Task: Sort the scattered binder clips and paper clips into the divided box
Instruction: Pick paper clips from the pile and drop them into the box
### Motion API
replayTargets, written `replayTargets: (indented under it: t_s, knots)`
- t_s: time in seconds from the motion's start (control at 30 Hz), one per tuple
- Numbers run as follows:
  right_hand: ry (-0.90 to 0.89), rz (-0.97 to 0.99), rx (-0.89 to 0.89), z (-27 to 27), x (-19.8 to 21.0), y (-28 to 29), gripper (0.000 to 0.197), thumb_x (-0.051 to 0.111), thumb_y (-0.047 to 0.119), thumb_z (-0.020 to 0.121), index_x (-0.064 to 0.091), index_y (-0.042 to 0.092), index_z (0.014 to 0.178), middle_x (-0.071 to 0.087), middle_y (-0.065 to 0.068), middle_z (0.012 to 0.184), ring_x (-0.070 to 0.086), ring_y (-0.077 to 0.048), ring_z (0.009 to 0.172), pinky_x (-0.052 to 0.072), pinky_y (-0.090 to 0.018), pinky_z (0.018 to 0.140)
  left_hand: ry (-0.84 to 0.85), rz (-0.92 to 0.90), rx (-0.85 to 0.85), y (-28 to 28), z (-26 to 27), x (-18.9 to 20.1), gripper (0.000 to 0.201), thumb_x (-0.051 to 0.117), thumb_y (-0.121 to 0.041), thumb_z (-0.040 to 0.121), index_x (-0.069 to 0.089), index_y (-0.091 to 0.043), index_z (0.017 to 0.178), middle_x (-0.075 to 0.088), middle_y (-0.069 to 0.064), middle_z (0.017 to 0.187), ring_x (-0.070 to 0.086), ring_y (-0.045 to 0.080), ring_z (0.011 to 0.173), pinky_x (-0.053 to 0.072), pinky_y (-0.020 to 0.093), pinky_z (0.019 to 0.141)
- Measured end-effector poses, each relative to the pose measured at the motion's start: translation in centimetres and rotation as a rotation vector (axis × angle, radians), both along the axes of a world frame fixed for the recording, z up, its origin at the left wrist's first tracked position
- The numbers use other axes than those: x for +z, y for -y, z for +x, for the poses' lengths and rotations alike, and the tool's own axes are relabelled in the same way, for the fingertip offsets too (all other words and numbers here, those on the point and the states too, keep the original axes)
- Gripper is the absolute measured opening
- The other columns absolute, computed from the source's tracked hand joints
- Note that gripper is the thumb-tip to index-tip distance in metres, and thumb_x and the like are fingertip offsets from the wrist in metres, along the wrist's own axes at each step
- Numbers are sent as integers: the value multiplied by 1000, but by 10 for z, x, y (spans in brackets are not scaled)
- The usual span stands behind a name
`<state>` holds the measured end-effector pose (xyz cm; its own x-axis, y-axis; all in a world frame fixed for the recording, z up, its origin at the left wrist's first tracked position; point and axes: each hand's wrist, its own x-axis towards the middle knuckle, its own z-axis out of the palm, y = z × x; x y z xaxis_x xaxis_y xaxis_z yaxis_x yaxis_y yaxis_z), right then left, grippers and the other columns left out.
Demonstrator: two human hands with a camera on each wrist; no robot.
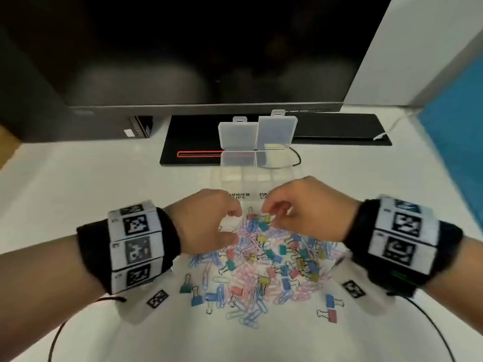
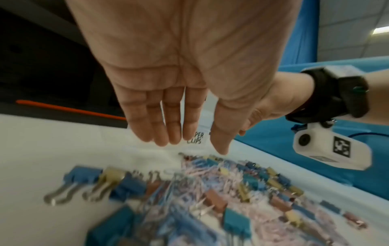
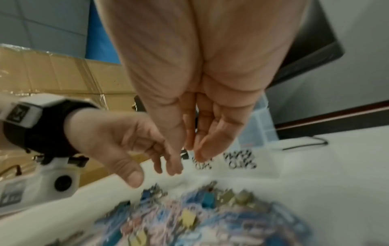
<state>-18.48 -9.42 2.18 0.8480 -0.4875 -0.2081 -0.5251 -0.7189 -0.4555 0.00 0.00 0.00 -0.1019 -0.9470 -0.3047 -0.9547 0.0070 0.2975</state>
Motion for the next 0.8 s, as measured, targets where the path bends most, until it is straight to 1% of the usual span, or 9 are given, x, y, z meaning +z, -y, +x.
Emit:
replayTargets:
  t_s: [0.07, 0.17, 0.27, 0.33, 0.43, 0.5, 0.57, 0.73, 0.8]
  knots:
    - [-6, 10, -19, 12, -11, -7, 23, 67, 18, 82, 71, 21, 105, 69, 4, 99, 59, -6, 83, 42, -12, 69, 13, 9, 52, 1, -3, -7, 47, 66, -43, 81, 56, -25, 122, 58, -7, 117, 51, 9, 96, 43, 21, 86]
    - [-62, -20, 25, 28, -23, -17, 21, 70, 23, 80, 71, 18, 100, 68, 1, 101, 59, -11, 87, 46, -20, 69, -12, 31, 89, 1, -7, -14, 47, 69, -39, 79, 58, -20, 120, 58, -4, 115, 48, 8, 90, 39, 18, 78]
    - [-107, -51, 45, 32, -29, -22, 26, 73, 28, 78, 69, 14, 100, 67, -3, 101, 61, -19, 93, 51, -29, 79, -50, 11, 102, -1, -13, -15, 41, 72, -35, 77, 61, -19, 113, 55, -6, 102, 48, 8, 86, 37, 16, 69]
    - [-151, -101, 77, 34, -31, -26, 31, 73, 30, 78, 69, 12, 103, 66, -5, 100, 61, -21, 92, 49, -28, 77, -64, 11, 102, -3, -18, -16, 37, 75, -33, 75, 64, -18, 107, 58, -4, 99, 51, 10, 83, 39, 17, 66]
    - [-173, -144, 106, 33, -33, -31, 34, 71, 28, 79, 66, 10, 107, 66, -8, 100, 59, -22, 89, 45, -26, 73, -64, 19, 106, -4, -23, -17, 37, 77, -31, 72, 63, -14, 103, 64, 2, 102, 58, 16, 86, 47, 26, 73]
    - [-172, -147, 101, 32, -34, -35, 30, 70, 23, 80, 65, 9, 106, 66, -8, 99, 53, -19, 80, 39, -24, 68, -53, 22, 106, -4, -25, -18, 36, 77, -29, 72, 62, -13, 100, 65, 4, 101, 60, 19, 89, 49, 28, 75]
    - [-165, -146, 87, 32, -36, -38, 24, 68, 19, 81, 66, 9, 103, 67, -9, 98, 49, -16, 75, 37, -22, 67, -50, 28, 117, -2, -28, -19, 34, 77, -25, 73, 64, -11, 101, 68, 5, 101, 63, 21, 91, 49, 29, 77]
    - [-139, -111, 41, 29, -36, -41, 17, 66, 16, 84, 67, 9, 99, 69, -9, 99, 53, -18, 79, 44, -25, 73, -101, 57, 146, 2, -29, -21, 32, 76, -21, 77, 66, -8, 104, 69, 8, 102, 64, 24, 94, 46, 26, 74]
    - [-115, -103, 21, 29, -34, -41, 14, 65, 13, 84, 69, 8, 97, 69, -8, 99, 58, -20, 84, 42, -21, 72, -120, 57, 158, 2, -26, -21, 29, 76, -21, 78, 66, -9, 103, 69, 7, 102, 63, 22, 91, 46, 25, 76]
